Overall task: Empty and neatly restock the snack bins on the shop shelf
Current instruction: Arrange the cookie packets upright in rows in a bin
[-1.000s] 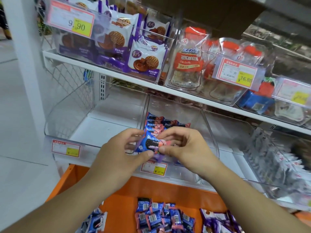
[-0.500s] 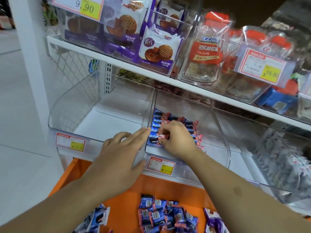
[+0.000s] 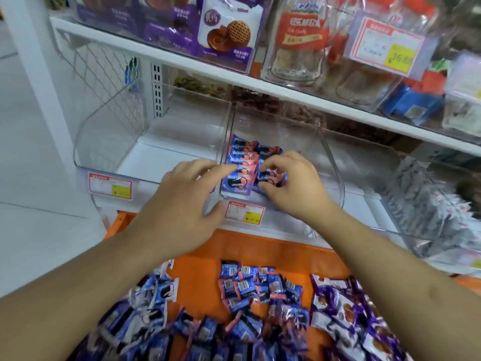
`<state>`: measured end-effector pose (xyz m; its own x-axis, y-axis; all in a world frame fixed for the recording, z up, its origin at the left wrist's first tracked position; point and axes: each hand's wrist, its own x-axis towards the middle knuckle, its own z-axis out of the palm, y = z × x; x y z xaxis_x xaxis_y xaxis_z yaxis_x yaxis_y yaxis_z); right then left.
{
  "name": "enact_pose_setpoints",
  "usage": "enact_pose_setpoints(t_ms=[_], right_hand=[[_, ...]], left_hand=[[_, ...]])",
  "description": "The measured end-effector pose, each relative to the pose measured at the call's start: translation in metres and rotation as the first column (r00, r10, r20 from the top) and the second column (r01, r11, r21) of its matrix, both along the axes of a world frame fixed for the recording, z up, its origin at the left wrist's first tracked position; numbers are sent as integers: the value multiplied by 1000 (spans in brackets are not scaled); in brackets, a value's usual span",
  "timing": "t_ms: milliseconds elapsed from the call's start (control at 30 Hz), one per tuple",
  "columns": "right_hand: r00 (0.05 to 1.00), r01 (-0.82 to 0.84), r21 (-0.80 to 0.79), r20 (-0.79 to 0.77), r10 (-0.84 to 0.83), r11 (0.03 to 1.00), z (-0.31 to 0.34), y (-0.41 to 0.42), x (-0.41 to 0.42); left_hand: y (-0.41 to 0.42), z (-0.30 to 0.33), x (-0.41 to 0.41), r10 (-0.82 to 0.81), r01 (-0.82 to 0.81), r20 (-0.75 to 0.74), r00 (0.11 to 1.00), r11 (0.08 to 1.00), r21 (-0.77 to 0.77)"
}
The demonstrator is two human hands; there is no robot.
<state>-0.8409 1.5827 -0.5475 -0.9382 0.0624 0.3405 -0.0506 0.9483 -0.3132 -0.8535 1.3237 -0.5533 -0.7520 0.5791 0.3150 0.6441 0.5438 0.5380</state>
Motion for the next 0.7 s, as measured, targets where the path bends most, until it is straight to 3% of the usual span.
enact_pose_setpoints(t_ms=[133, 233, 300, 367, 467, 700], right_hand=[[985, -173, -159, -36, 169, 972, 9, -11, 76], [961, -205, -221, 140, 239, 953, -21, -7, 110], [919, -175, -214, 314, 237, 961, -57, -2, 118], [849, -175, -135, 481, 219, 975, -102, 5, 120], [736, -91, -96, 664, 132, 991, -167, 13, 117], [750, -9, -122, 656, 88, 992, -286, 27, 101]], left_hand=[[3, -13, 21, -120, 122, 108, 987, 992, -17], [7, -52, 41, -204, 240, 182, 962, 949, -205], [7, -88, 51, -239, 327, 266, 934, 872, -365], [4, -128, 56, -207, 380, 375, 904, 790, -480], [-4, -185, 55, -118, 399, 482, 868, 743, -537], [-14, -288, 44, 4, 429, 617, 787, 714, -553]])
